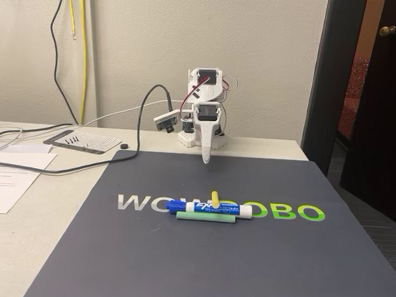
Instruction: Pick up the blue marker.
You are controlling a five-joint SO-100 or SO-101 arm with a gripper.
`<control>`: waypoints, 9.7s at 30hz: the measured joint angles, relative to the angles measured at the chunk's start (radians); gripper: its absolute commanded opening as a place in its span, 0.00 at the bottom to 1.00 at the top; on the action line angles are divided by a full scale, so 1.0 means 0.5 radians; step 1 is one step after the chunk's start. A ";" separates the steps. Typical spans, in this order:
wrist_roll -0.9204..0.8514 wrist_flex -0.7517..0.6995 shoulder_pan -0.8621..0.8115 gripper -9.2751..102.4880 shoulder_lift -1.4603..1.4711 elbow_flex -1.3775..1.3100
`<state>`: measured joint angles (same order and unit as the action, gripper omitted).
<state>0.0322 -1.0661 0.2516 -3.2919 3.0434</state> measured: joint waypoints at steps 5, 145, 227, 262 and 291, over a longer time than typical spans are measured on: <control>0.000 0.000 0.000 0.08 0.000 0.000; -0.270 -0.488 -0.123 0.09 3.543 -3.338; -0.442 -0.230 -0.227 0.23 4.393 -3.725; -0.476 -0.193 -0.175 0.19 4.525 -3.740; -0.476 -0.399 -0.150 0.18 4.758 -4.096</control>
<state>-0.2056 -1.2655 0.1764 -0.9127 0.9956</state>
